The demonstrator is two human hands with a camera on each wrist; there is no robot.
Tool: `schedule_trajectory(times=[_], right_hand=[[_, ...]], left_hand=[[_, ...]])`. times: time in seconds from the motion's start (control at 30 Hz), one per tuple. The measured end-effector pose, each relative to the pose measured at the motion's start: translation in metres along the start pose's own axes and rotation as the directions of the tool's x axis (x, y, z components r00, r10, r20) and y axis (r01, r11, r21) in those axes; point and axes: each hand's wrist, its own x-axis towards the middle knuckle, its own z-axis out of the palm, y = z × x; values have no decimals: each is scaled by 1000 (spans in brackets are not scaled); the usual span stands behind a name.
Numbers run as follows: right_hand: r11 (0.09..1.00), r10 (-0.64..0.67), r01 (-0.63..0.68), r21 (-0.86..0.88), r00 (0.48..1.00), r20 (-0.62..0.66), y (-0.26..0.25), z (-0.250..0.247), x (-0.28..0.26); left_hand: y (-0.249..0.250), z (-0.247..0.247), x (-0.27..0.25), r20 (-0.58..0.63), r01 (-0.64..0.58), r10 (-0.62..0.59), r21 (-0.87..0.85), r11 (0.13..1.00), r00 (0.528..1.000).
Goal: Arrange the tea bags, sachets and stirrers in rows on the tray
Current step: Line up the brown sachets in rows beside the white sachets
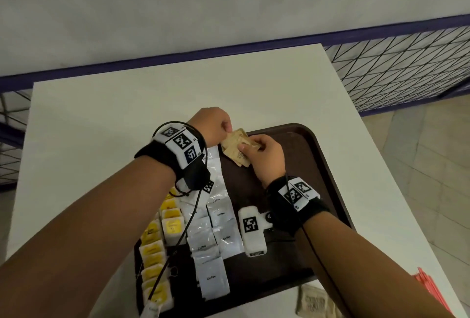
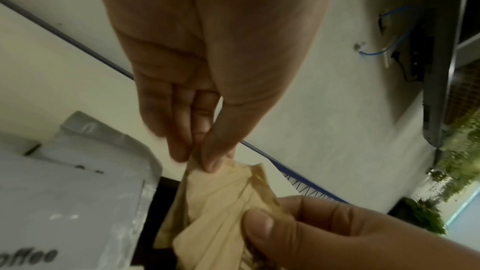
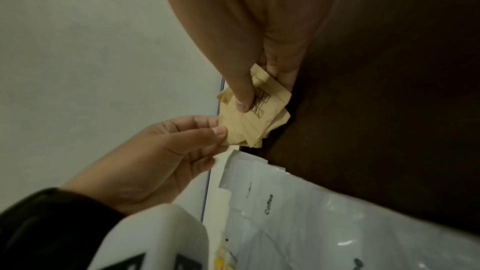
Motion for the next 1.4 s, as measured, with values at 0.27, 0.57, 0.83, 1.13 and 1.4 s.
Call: schedule_trajectory(times=[0.27,0.57,0.83,1.13,1.4], right_hand=[[973,-81,93,-209,994,67,8,-9,6],[952,-71,98,-291,992,102,17,-19,0],[952,-93,122,-279,989,115,15,-23,2],[987,-47,70,-147,987,153,15,-43,1],[910,-91,149,-386,982,164,16,-38,-6]], left_hand=[[-4,-2,10,-4,-3,3,151,989,1000],[-8,10,18,14,7,-11,264,965,1000],[-3,10,-15,-253,20,-31,-48,999,967],[9,97,-95,-176,93,-284,-678,729,943],[21,112,-92,-130,139,-330,-722,678,935]])
